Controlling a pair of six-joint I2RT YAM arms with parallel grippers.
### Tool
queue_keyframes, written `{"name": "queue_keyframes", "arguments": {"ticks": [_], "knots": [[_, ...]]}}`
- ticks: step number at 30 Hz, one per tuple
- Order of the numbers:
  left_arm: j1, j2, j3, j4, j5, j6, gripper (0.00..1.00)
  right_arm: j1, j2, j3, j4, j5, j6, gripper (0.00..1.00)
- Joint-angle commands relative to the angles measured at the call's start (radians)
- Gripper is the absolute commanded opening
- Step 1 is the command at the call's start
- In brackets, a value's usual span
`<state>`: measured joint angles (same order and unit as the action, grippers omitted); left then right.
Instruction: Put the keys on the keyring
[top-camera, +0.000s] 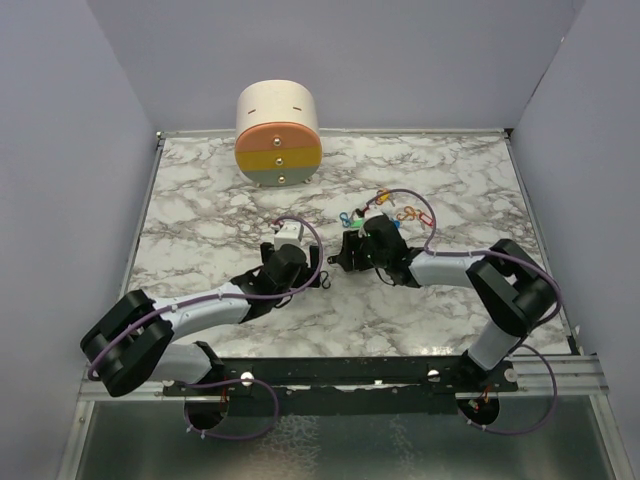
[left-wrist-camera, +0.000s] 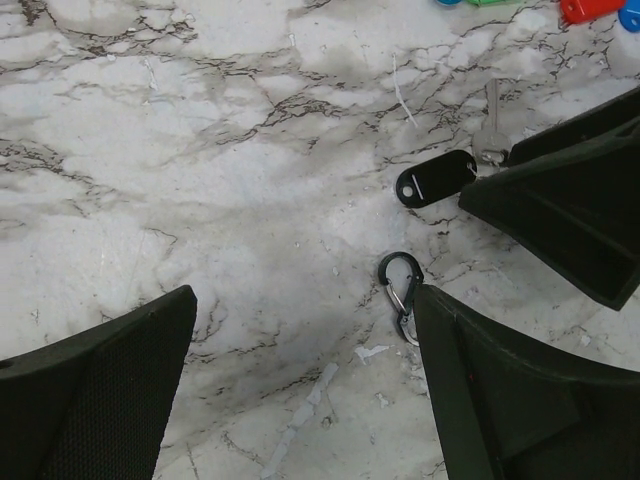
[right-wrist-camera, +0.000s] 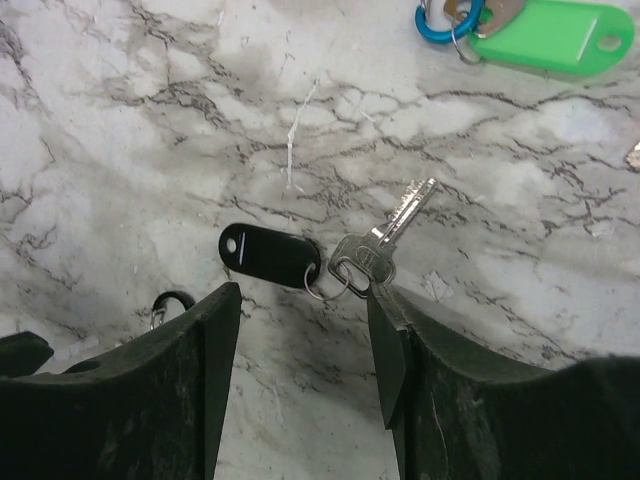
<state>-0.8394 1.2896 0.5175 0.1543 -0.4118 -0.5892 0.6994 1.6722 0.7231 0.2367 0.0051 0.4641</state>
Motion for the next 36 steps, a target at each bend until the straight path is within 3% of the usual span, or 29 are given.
{"name": "queue_keyframes", "arguments": {"ticks": [1, 17, 36], "knots": [[-0.002, -0.033, -0.019, 0.001, -0.033, -0.005, 0.91, 0.005, 0.068, 0.043, 0.024, -0.025, 0.016, 0.55], [-0.002, -0.019, -0.011, 0.002, -0.04, 0.011, 0.91, -0.01, 0.233, 0.22, 0.034, 0.0, -0.007, 0.55], [-0.002, -0.012, -0.004, 0.003, -0.034, 0.013, 0.91, -0.029, 0.168, 0.201, 0.003, 0.064, -0.037, 0.55]]}}
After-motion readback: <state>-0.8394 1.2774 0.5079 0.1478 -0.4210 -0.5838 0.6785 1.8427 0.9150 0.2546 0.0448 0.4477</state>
